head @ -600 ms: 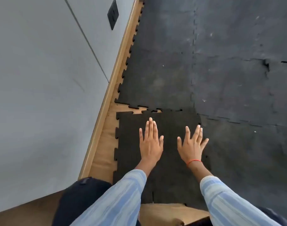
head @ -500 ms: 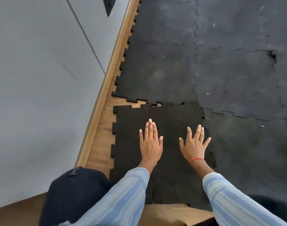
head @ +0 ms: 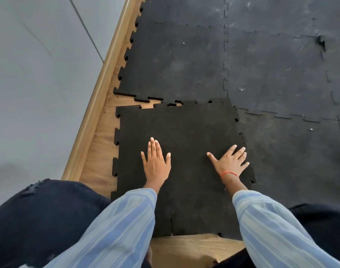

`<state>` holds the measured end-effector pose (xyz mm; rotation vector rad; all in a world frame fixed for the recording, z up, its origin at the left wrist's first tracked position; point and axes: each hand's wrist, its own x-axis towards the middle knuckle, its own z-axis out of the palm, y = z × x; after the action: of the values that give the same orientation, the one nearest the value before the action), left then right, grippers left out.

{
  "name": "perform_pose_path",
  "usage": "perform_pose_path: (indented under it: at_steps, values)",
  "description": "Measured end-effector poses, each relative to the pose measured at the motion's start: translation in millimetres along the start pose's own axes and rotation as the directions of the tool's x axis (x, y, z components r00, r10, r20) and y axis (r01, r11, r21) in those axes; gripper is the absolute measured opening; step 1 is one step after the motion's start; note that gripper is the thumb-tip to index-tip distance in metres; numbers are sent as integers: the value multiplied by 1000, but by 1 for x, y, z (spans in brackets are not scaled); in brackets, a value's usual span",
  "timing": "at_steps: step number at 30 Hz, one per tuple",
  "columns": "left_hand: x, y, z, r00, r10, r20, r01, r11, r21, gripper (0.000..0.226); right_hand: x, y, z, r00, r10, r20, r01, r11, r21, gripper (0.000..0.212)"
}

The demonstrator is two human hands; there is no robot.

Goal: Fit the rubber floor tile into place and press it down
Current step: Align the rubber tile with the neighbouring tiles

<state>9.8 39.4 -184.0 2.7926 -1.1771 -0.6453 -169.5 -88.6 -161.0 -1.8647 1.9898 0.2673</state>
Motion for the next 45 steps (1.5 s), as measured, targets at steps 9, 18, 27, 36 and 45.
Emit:
perform_pose_path:
  at_steps: [9,18,27,36,45]
  values:
    - [6,-15,1,996,-90,24,91,996,-25,71,-7,18,7,994,93,-50,-91,995,34,128]
    - [32,-45,-12,844,-536,-2,533,840,-104,111,1,12,4,989,124,-82,-120,991,59,137]
    - [44,-49,-16,845,-528,-80,484,820,-305,119,7,-4,-3,972,232,-36,-227,967,120,139]
    - [72,-75,-40,725,-688,26,592,604,-533,89,17,13,-22,933,345,-97,-329,932,153,118]
    - [78,-82,-51,680,-724,110,617,485,-620,81,7,21,-39,968,218,-122,-178,945,276,95]
